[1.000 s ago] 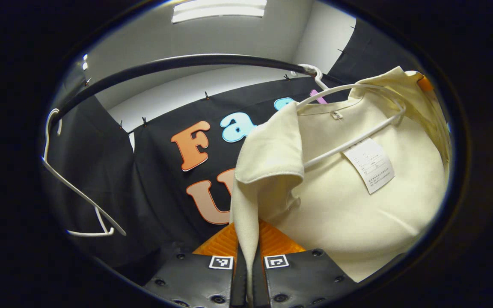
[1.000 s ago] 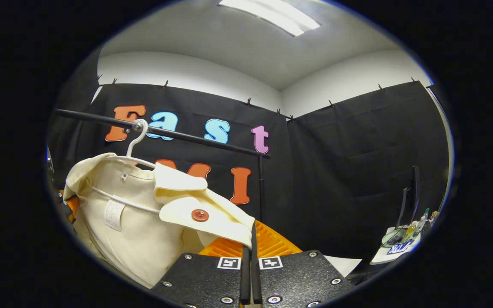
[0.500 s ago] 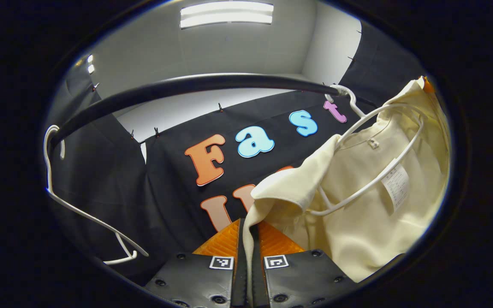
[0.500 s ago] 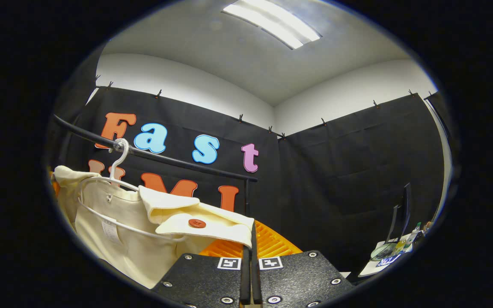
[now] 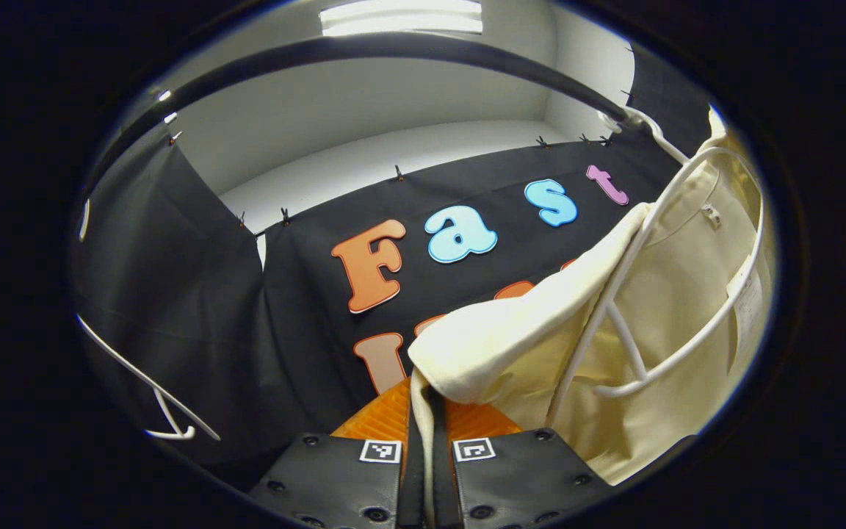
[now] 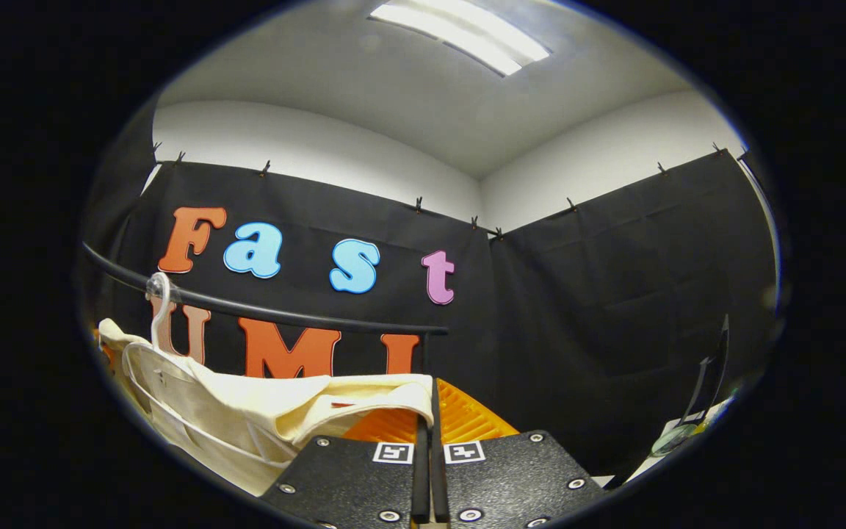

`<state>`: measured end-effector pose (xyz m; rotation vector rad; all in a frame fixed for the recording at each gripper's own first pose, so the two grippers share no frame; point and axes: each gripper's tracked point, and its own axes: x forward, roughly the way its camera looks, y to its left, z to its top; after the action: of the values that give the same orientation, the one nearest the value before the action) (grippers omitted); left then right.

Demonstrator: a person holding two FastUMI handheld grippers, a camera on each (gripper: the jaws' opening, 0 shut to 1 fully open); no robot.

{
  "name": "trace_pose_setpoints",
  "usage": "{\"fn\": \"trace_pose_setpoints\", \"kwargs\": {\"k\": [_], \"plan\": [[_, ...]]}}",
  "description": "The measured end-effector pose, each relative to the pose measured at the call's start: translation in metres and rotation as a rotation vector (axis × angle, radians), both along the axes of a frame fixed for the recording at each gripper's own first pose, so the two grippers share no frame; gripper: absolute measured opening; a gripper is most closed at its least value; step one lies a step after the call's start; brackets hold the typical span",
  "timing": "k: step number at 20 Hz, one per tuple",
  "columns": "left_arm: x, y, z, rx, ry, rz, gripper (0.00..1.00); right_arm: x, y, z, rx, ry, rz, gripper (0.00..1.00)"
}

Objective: Grasp the clothes on the hanger with both hands and then place them into the laundry hamper below.

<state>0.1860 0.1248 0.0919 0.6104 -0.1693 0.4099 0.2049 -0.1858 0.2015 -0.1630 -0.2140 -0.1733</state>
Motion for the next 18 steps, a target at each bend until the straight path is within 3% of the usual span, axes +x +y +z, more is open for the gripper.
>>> {"fn": "trace_pose_setpoints", "kwargs": {"k": [3,9,12,16,17,18], "plan": [[0.008,0.009,-0.014,-0.02,0.014,0.015,0.12,0.025,-0.002,-0.043,0.043,0.086,0.002,0.01],[0.001,0.032,-0.052,-0.053,0.066,0.043,0.12,0.025,0.002,-0.121,0.099,0.187,0.023,0.01],[0.0,0.047,-0.063,-0.086,0.083,0.059,0.12,0.013,0.011,-0.145,0.094,0.21,0.051,0.01],[-0.044,0.059,-0.078,-0.067,0.107,0.088,0.12,-0.014,0.028,-0.16,0.022,0.221,0.078,0.01],[-0.051,0.061,-0.078,-0.072,0.111,0.089,0.08,-0.023,0.031,-0.161,0.006,0.226,0.085,0.01],[-0.06,0.064,-0.078,-0.078,0.111,0.09,0.12,-0.031,0.034,-0.16,-0.002,0.228,0.097,0.01]]}}
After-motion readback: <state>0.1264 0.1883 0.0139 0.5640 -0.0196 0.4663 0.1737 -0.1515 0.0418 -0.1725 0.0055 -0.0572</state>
